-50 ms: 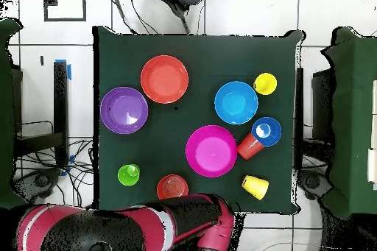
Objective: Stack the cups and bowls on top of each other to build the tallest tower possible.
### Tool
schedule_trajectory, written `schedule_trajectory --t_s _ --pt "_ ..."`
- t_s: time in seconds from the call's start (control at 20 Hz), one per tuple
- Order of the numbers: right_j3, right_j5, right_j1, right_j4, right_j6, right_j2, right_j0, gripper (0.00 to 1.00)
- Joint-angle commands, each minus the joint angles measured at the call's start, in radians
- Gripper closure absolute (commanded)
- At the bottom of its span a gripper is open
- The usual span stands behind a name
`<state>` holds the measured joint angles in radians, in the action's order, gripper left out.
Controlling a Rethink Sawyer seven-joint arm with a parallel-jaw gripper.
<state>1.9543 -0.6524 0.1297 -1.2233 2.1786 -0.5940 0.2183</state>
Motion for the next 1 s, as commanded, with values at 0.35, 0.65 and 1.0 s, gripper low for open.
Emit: schedule_trajectory --t_s 0.35,0.65,1.0 --pt "-0.022 -0.063 -0.051 0.146 -0.145 0.166 0.037 0.00" --pt "-0.029 -0.126 -0.099 0.233 -0.207 0.141 0.052 0.00" --pt "-0.028 -0.243 -0.147 0.322 -0.226 0.132 0.078 0.00"
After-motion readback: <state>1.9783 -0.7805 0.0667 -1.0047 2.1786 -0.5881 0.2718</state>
